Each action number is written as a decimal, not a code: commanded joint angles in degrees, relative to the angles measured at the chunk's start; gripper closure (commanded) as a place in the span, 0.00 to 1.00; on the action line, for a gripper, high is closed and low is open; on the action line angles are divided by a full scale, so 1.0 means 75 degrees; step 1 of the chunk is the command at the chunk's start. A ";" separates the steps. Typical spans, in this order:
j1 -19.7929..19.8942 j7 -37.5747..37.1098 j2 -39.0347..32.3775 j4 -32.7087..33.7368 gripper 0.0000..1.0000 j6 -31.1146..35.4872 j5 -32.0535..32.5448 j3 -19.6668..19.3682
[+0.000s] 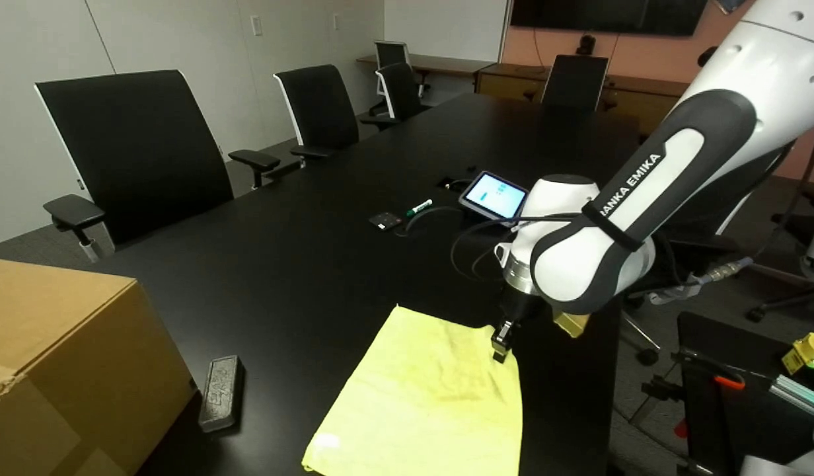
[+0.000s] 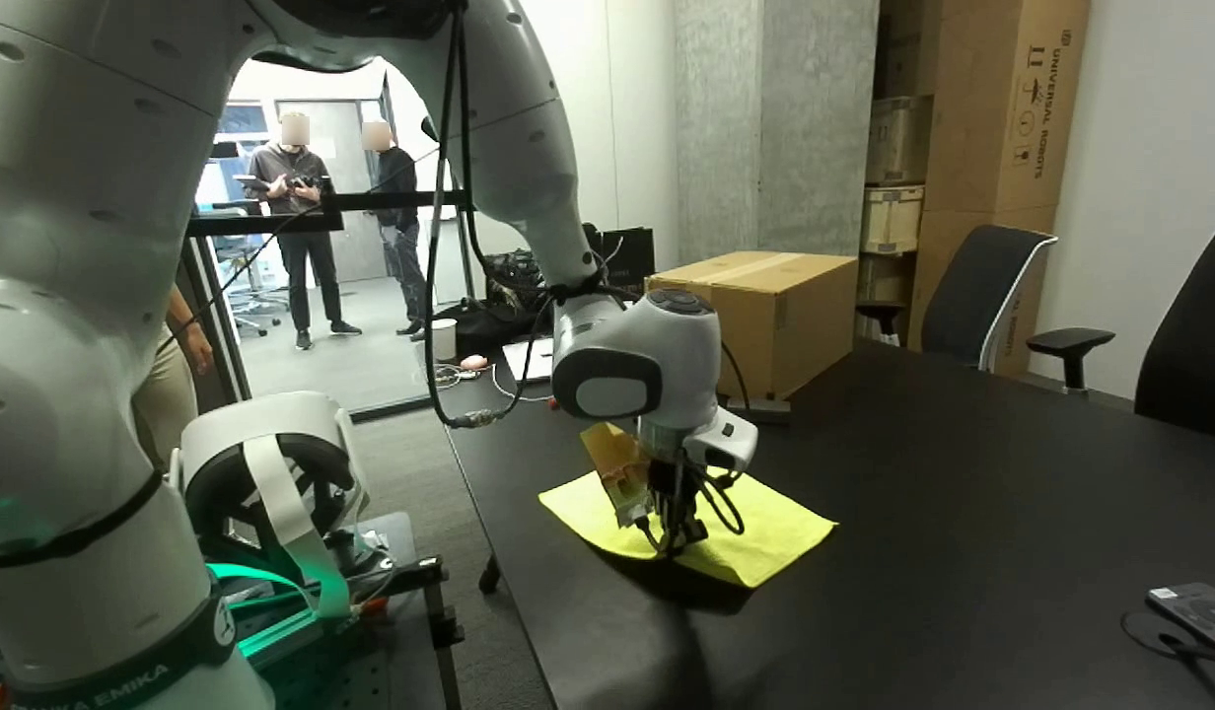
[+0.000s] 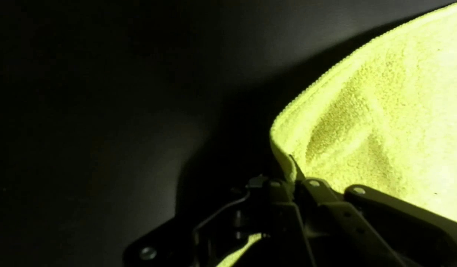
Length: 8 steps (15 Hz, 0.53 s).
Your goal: Fold the cloth
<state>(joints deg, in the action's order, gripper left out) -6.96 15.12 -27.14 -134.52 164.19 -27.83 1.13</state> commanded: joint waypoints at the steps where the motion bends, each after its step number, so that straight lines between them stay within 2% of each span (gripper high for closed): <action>1: 0.0951 0.0014 0.0381 0.0242 0.97 -0.0730 0.0868 0.0811; 4: 0.1305 0.0113 0.0333 0.0889 0.97 -0.1553 0.1260 0.1072; 8: 0.1347 0.0157 -0.0192 0.2391 0.96 -0.3086 0.1621 0.1083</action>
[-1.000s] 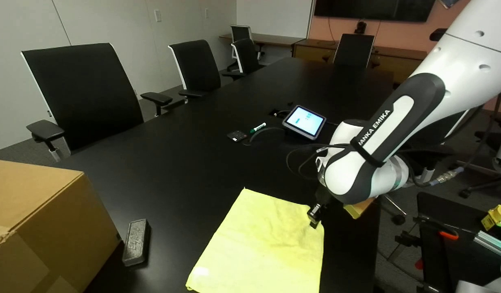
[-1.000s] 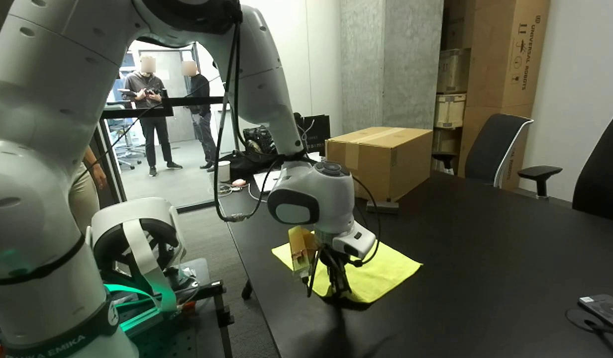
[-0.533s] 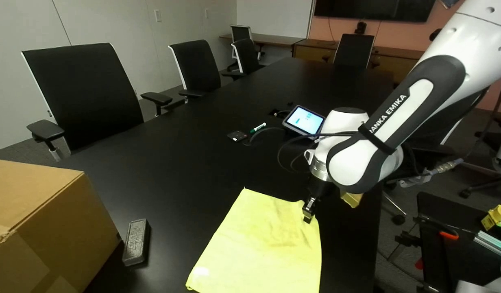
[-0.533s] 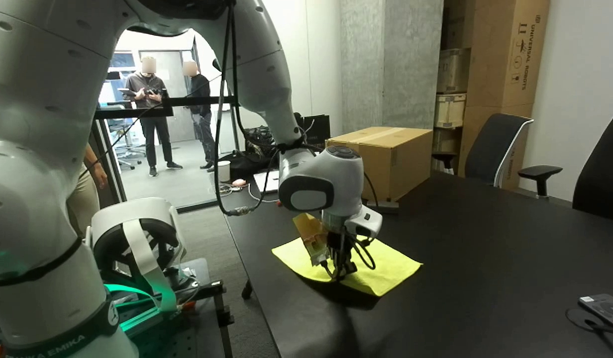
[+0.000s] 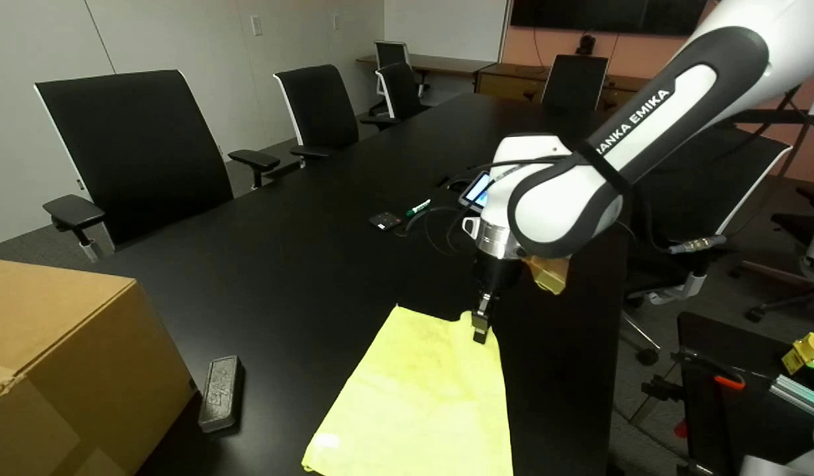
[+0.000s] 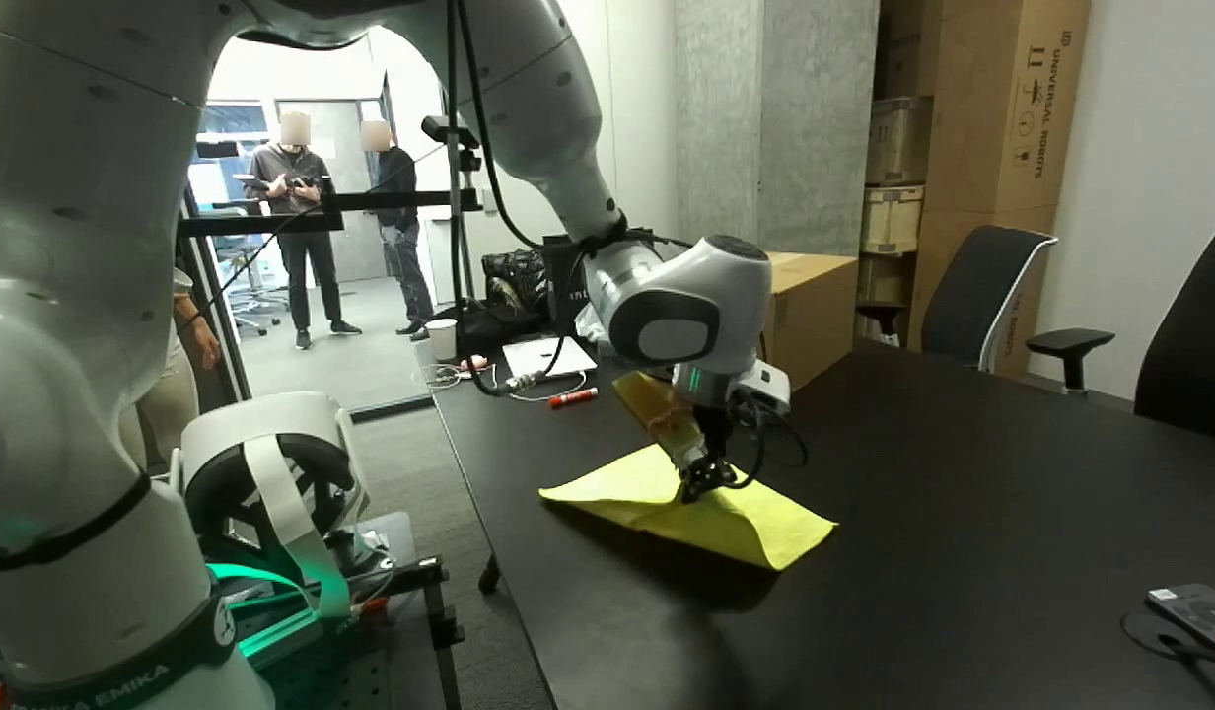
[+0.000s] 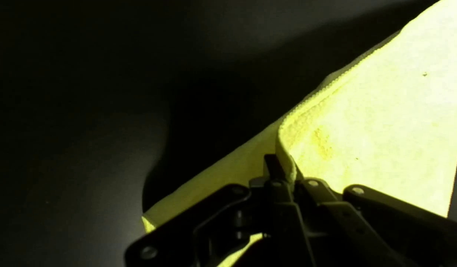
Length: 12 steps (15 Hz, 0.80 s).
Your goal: Fold the cloth
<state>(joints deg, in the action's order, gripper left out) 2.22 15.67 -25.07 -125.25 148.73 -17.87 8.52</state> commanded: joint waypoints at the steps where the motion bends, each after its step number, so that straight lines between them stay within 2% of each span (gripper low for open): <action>1: 0.0070 0.0053 -0.0706 0.1610 0.96 -0.1417 0.0388 0.0054; 6: -0.0069 -0.0130 -0.1966 0.3769 0.96 -0.3101 0.0622 -0.0039; 12: -0.0139 -0.0702 -0.3348 0.6030 0.96 -0.4212 0.0671 -0.0176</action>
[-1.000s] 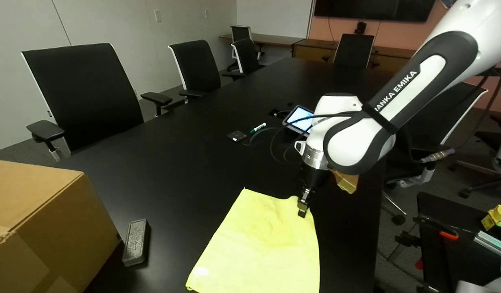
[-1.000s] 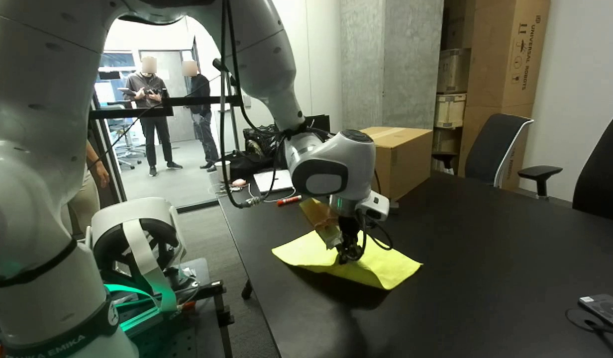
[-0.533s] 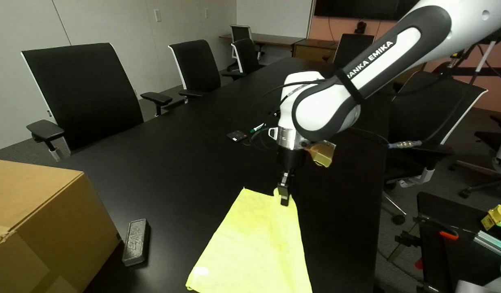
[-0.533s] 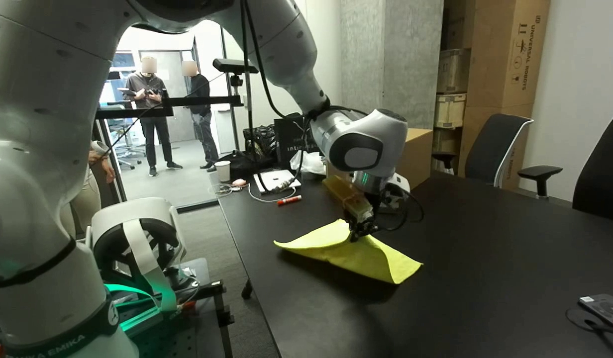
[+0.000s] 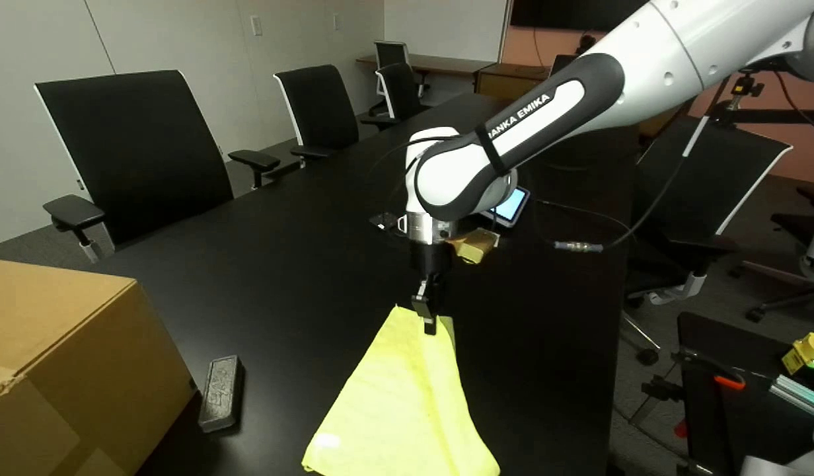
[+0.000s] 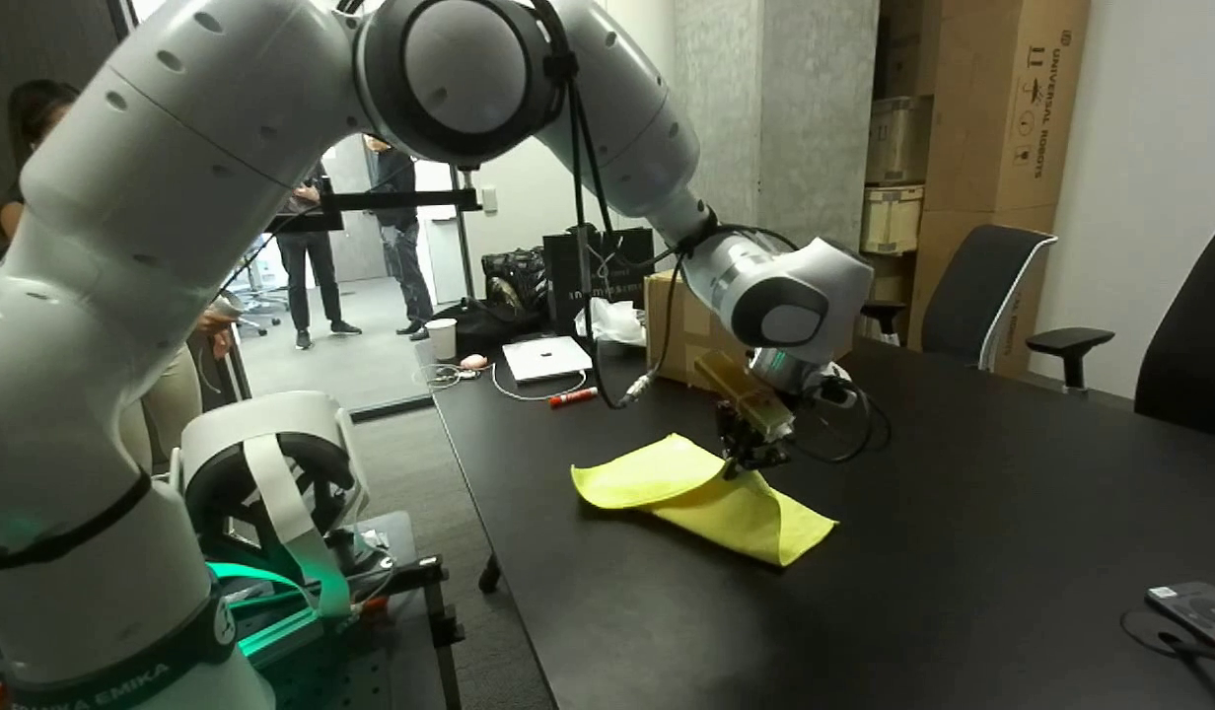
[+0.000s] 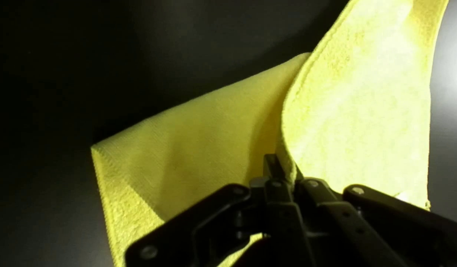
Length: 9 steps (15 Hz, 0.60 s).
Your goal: Fold the cloth
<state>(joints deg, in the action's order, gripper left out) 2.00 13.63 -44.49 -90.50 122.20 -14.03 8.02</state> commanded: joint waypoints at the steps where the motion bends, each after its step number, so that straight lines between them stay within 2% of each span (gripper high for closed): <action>1: -0.0101 -0.0547 -0.0835 0.1656 0.96 -0.0842 0.0135 -0.0117; 9: -0.0269 -0.1550 -0.1980 0.3612 0.97 -0.1505 0.0120 -0.0231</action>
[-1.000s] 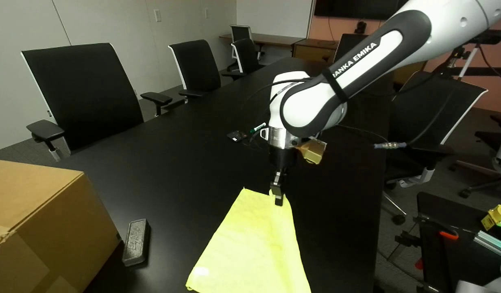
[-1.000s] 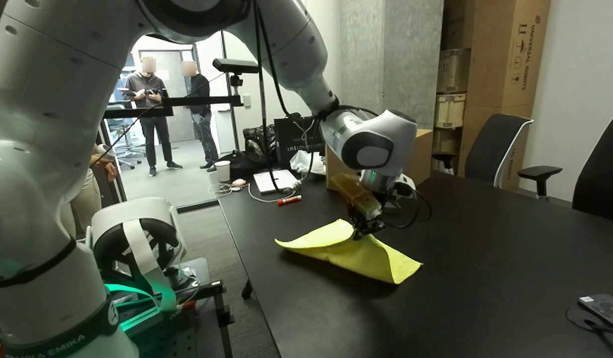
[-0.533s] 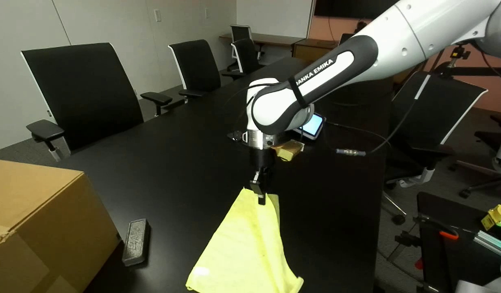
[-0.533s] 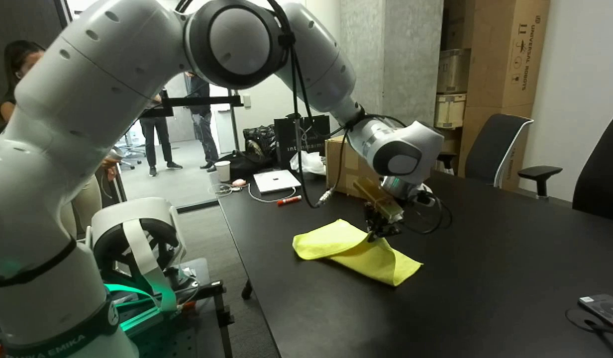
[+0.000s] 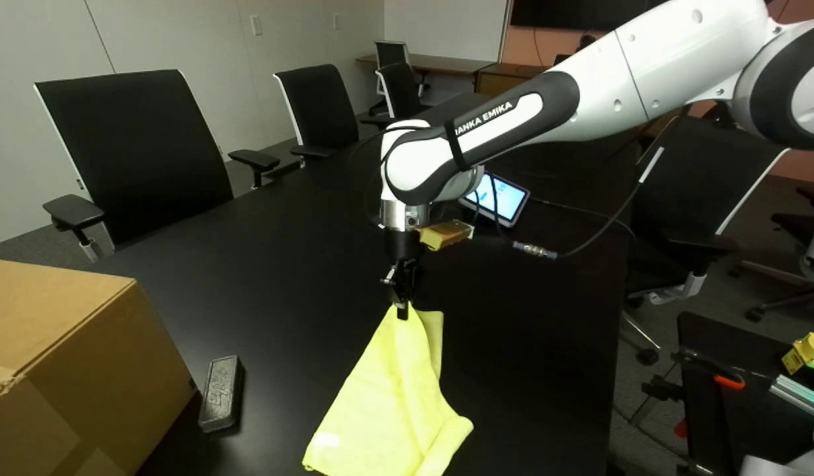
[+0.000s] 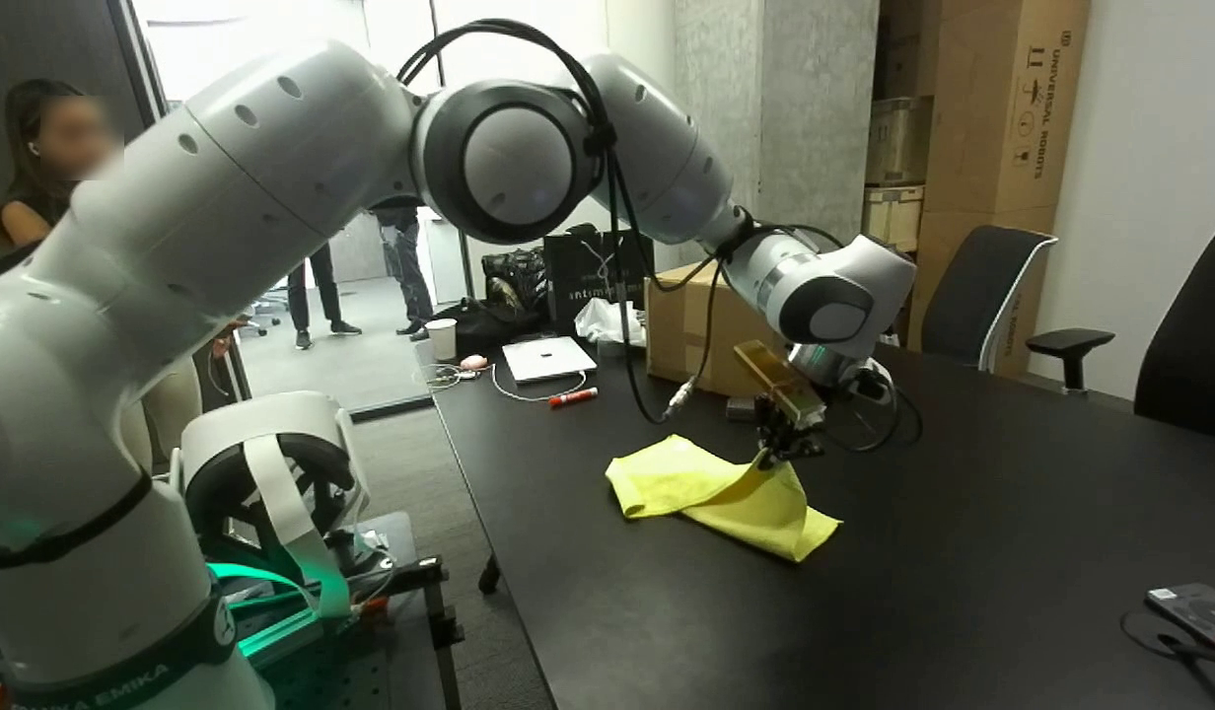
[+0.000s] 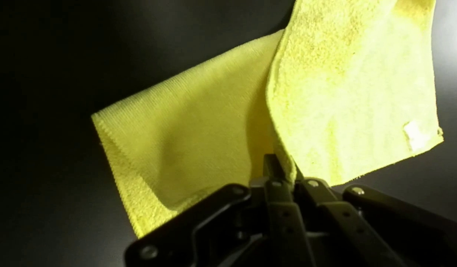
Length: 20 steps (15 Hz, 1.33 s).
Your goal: Fold the cloth
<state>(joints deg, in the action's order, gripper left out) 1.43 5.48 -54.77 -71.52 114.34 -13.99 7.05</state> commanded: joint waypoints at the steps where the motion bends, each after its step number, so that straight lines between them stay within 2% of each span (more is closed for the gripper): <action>1: -0.0219 -0.0570 -0.0729 0.1241 0.71 -0.0483 0.0104 -0.0104; 3: -0.0225 -0.0631 -0.0804 0.1339 0.64 -0.0446 0.0070 -0.0071; 7: -0.0156 -0.0519 -0.0523 0.0823 0.32 0.0064 -0.0031 -0.0013; 9: -0.0112 -0.0365 -0.0173 0.0227 0.19 0.0422 -0.0072 0.0040; 11: 0.0018 0.0189 0.0341 -0.0684 0.04 0.0795 -0.0184 0.0273; 12: 0.0024 0.0464 0.0587 -0.1116 0.00 0.0945 -0.0166 0.0361; 20: 0.0014 0.3082 0.2131 -0.3996 0.00 0.1736 -0.0044 0.1309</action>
<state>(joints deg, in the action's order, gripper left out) 0.81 21.90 -45.93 -90.47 123.83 -14.32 14.55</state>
